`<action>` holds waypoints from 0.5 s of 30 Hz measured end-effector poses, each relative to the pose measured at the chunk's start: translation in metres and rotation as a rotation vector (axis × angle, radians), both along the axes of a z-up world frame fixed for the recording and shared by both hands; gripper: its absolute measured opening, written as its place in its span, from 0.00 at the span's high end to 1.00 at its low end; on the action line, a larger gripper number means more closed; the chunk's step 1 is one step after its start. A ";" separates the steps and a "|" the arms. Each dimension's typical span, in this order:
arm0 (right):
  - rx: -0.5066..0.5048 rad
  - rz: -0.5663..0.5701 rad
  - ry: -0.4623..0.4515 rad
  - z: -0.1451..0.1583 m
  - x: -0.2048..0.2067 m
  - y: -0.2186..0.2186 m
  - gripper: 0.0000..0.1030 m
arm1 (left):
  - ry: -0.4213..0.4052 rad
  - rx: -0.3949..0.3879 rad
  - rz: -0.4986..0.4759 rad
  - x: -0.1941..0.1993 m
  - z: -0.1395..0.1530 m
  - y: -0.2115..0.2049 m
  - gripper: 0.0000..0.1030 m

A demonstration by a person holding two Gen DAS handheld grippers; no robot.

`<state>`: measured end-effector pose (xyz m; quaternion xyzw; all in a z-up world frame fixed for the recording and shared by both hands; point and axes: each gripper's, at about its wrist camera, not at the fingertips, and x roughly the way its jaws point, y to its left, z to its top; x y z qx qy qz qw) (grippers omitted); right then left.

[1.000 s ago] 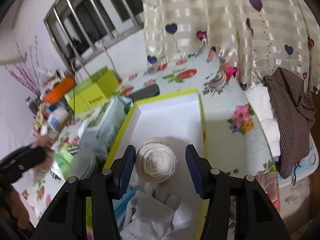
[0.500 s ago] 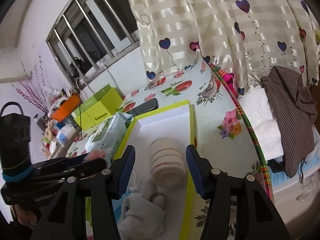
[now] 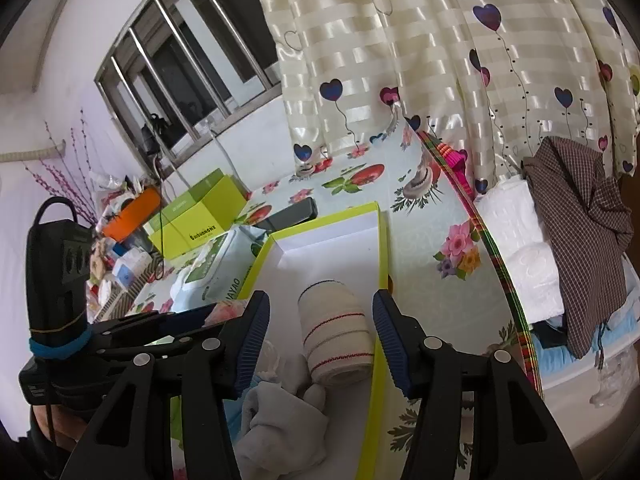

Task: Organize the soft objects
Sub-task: 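Open the right tool to drop the bandage roll into the tray, then lower the pink plastic bag into the tray and open the left tool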

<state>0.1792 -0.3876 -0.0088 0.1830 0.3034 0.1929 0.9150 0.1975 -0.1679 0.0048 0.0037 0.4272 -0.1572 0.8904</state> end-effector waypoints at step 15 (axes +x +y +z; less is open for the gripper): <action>-0.005 0.000 -0.001 0.000 -0.001 0.000 0.46 | 0.034 -0.026 -0.011 0.004 -0.007 0.001 0.54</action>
